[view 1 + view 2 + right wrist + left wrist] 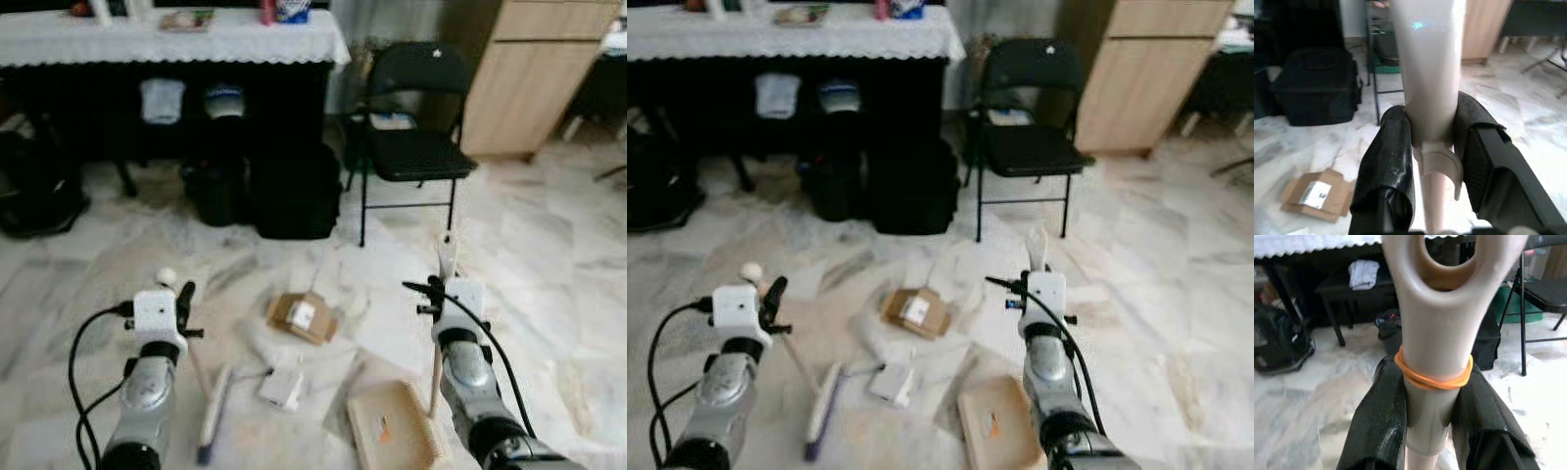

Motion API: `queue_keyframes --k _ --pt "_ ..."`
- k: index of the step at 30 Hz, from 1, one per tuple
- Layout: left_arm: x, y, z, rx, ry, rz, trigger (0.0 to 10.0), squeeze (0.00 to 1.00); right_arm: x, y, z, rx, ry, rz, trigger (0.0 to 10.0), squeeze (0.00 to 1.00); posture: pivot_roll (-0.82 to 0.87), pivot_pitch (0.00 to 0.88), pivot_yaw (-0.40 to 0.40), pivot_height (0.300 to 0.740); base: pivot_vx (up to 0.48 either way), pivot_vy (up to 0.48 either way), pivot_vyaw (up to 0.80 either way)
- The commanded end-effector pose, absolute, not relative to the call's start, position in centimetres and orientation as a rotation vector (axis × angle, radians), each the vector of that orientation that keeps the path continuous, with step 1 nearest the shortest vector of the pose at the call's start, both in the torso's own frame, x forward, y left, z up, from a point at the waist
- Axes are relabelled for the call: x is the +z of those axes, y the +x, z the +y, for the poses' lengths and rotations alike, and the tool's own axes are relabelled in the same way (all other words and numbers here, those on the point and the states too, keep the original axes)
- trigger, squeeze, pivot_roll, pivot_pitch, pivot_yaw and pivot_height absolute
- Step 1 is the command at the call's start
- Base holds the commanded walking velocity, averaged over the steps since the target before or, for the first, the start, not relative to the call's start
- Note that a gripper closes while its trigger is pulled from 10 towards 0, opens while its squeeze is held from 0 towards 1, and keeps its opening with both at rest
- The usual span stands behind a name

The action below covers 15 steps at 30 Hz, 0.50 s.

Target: Sweep floor

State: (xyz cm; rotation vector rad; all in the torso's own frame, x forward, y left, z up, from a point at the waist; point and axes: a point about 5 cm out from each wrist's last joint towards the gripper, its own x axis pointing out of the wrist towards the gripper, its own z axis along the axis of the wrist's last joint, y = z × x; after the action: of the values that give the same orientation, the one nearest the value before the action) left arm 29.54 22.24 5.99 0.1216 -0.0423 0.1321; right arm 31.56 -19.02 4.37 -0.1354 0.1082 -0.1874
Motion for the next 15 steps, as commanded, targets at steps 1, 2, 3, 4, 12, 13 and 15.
queue_keyframes --k 1,2,3,4,12,13,15 --pt "6.22 29.79 21.46 0.115 0.107 -0.061 10.0 0.0 4.88 31.72 -19.54 -0.209 -0.125 0.08 10.0 0.0 0.04 0.0 -0.006 0.74 0.319 0.0 0.0" --pt "6.22 29.8 21.45 0.114 0.107 -0.061 10.0 0.0 4.87 31.72 -19.53 -0.209 -0.126 0.08 10.0 0.0 0.04 0.0 -0.005 0.74 0.319 0.0 0.0" --pt "6.22 29.8 21.45 0.113 0.106 -0.061 10.0 0.0 4.87 31.72 -19.52 -0.209 -0.126 0.08 10.0 0.0 0.04 0.0 -0.005 0.74 0.319 0.0 0.0" --pt "6.23 29.8 21.44 0.112 0.106 -0.061 10.0 0.0 4.87 31.72 -19.51 -0.209 -0.127 0.081 10.0 0.0 0.04 0.0 -0.005 0.74 0.319 0.0 0.0" --pt "6.21 29.78 21.47 0.113 0.109 -0.059 10.0 0.0 4.73 31.59 -19.57 -0.214 -0.129 0.085 10.0 0.0 0.04 0.0 -0.003 0.74 0.32 0.0 0.0" --pt "6.21 29.78 21.49 0.113 0.109 -0.059 10.0 0.0 4.72 31.59 -19.57 -0.215 -0.128 0.085 10.0 0.0 0.04 0.0 -0.003 0.74 0.319 0.0 0.0" --pt "6.21 29.77 21.52 0.113 0.109 -0.058 10.0 0.0 4.71 31.58 -19.55 -0.215 -0.128 0.085 10.0 0.0 0.04 0.0 -0.002 0.74 0.317 0.0 0.0"
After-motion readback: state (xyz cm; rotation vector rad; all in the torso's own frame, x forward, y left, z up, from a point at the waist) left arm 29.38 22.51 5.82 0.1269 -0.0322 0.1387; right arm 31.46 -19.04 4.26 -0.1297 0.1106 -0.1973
